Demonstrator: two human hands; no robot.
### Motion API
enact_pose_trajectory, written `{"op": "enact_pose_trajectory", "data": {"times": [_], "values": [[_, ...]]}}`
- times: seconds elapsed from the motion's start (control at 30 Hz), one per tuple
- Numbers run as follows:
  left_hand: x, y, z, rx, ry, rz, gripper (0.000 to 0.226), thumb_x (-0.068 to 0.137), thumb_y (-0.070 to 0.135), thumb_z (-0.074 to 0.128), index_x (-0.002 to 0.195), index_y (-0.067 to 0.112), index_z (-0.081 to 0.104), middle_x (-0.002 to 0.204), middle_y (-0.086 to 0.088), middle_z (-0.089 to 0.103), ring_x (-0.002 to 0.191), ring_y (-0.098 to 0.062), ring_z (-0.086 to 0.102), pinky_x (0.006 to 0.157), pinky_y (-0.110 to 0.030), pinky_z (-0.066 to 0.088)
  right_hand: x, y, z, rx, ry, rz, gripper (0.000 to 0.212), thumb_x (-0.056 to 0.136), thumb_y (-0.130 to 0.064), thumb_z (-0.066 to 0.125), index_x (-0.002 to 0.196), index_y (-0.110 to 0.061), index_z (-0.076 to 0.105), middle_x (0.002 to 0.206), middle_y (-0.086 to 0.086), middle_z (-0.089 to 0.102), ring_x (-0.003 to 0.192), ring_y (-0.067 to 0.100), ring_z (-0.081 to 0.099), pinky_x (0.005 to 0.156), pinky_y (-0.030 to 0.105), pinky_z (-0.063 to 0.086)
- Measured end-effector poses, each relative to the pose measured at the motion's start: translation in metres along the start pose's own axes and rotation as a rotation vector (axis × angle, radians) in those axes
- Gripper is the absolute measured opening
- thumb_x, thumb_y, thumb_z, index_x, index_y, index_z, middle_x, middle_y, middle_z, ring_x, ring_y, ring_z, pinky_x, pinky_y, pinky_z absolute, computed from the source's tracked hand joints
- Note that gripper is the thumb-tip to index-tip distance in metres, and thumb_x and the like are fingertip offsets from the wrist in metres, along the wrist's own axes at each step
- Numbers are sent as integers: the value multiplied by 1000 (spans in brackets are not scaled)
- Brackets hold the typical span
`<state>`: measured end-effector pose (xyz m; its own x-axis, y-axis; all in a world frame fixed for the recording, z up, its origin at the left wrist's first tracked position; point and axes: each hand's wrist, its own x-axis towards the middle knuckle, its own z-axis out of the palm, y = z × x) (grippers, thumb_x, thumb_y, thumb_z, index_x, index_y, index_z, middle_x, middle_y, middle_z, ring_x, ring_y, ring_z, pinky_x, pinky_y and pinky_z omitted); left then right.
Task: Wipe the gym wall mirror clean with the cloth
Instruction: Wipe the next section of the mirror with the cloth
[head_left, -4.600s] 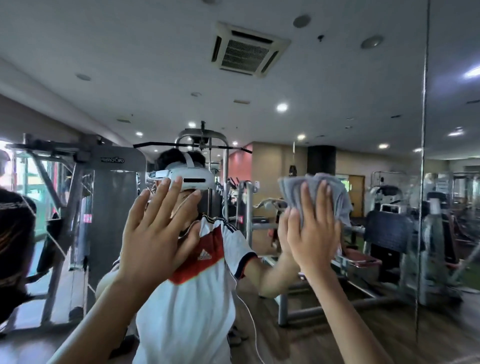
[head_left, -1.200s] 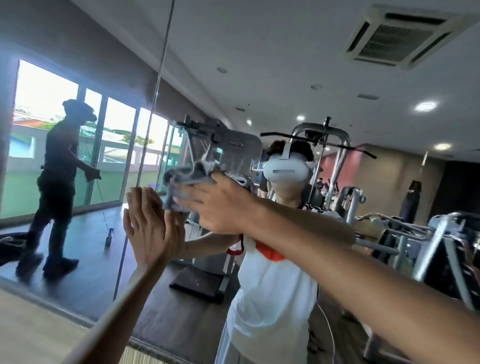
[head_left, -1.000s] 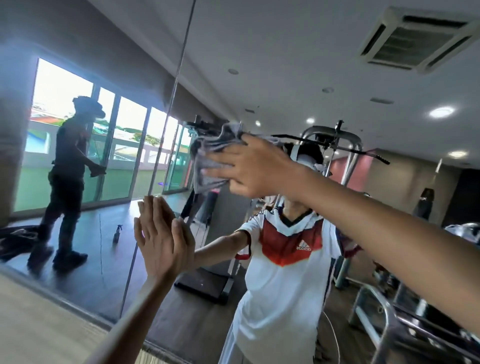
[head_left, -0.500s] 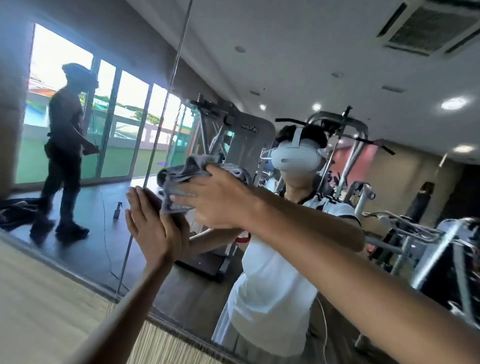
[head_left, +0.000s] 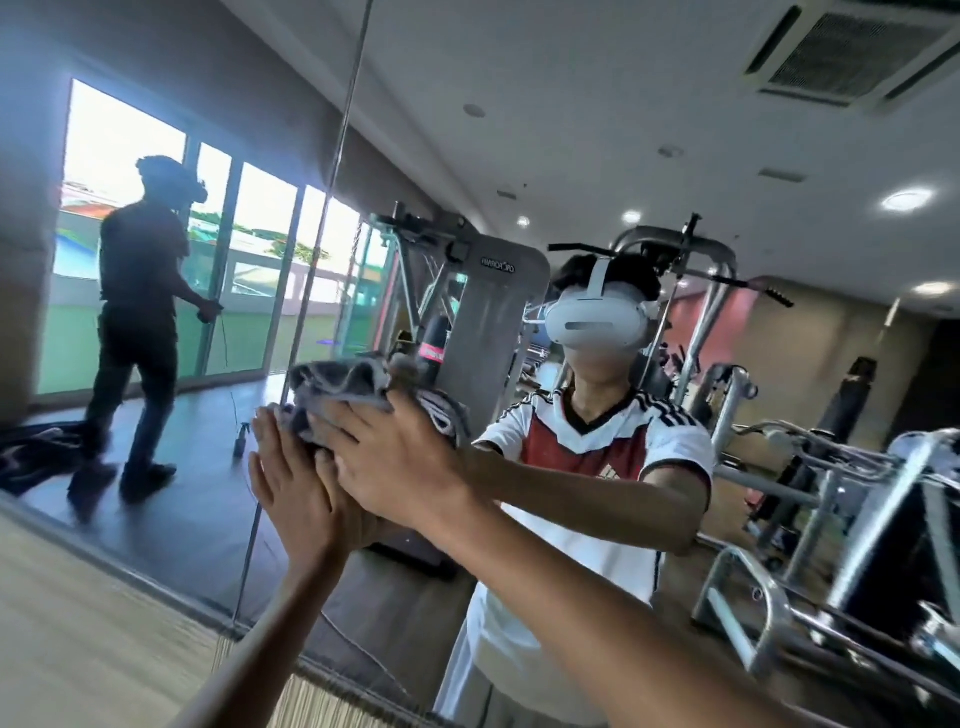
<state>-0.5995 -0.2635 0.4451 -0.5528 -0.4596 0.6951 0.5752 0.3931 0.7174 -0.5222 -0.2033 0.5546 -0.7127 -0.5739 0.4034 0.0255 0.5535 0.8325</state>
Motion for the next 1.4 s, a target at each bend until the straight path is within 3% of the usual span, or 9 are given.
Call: {"op": "enact_pose_trajectory", "data": {"times": [0.2, 0.37, 0.47, 0.6, 0.7, 0.8, 1.0, 1.23, 1.4], "values": [[-3, 16, -6, 38, -21, -54, 66, 97, 28, 24, 156, 0, 20, 165, -17, 16, 154, -23, 8, 123, -42, 2, -83, 70, -7, 17, 175, 231, 50, 100, -31, 38, 148, -26, 48, 157, -2, 40, 128, 15, 44, 96, 45, 36], [-4, 17, -7, 77, -45, -39, 67, 99, 32, 21, 156, -1, 19, 165, -18, 15, 154, -24, 8, 123, -42, 3, -15, 70, -21, -15, 227, 472, 53, 98, -37, 41, 150, -26, 43, 159, -1, 35, 132, 13, 45, 94, 40, 30], [-5, 17, -9, 82, -49, -33, 67, 98, 33, 22, 155, -2, 21, 164, -20, 18, 153, -27, 12, 122, -48, 8, 1, 34, -5, -23, 158, 348, 56, 100, -38, 40, 154, -25, 36, 160, -4, 34, 138, 13, 42, 106, 42, 26], [-13, 20, -10, 112, -86, 91, 67, 99, 35, 24, 154, -3, 24, 162, -23, 20, 152, -29, 13, 121, -44, 5, -55, 12, 9, 120, 130, 194, 50, 96, -31, 46, 146, -25, 50, 147, -9, 51, 126, 11, 50, 108, 42, 31], [-25, 30, -8, 97, -138, 136, 69, 99, 38, 24, 156, -1, 22, 164, -22, 16, 153, -30, 11, 122, -36, -4, -129, 24, 5, 126, 122, 210, 50, 97, -32, 47, 146, -26, 50, 148, -8, 51, 120, 10, 54, 99, 39, 34], [-38, 44, -5, 83, -172, 146, 69, 99, 39, 24, 156, 0, 20, 164, -23, 14, 154, -32, 9, 122, -43, 0, -168, 71, -7, 39, 195, 284, 50, 102, -32, 40, 152, -26, 41, 159, 0, 36, 127, 16, 51, 101, 46, 35], [-70, 69, 3, 70, -203, 178, 67, 102, 41, 21, 158, 5, 11, 165, -23, 9, 154, -34, 5, 122, -50, 3, -121, 97, -22, 25, 303, 628, 50, 101, -31, 39, 150, -22, 44, 159, 8, 35, 130, 19, 52, 83, 40, 36], [-91, 87, 5, 17, -240, 157, 69, 100, 41, 22, 157, 3, 14, 166, -20, 4, 154, -25, -3, 120, -49, 2, -175, 56, -5, 43, 228, 359, 47, 102, -35, 43, 147, -25, 49, 155, -2, 42, 127, 12, 43, 92, 39, 35], [-107, 119, 10, 5, -261, 295, 66, 100, 40, 26, 158, 9, 16, 165, -21, 5, 154, -21, -9, 119, -44, -1, -268, 101, -11, -39, 211, 475, 47, 102, -37, 44, 149, -31, 46, 158, 1, 36, 120, 15, 49, 78, 38, 36]]}}
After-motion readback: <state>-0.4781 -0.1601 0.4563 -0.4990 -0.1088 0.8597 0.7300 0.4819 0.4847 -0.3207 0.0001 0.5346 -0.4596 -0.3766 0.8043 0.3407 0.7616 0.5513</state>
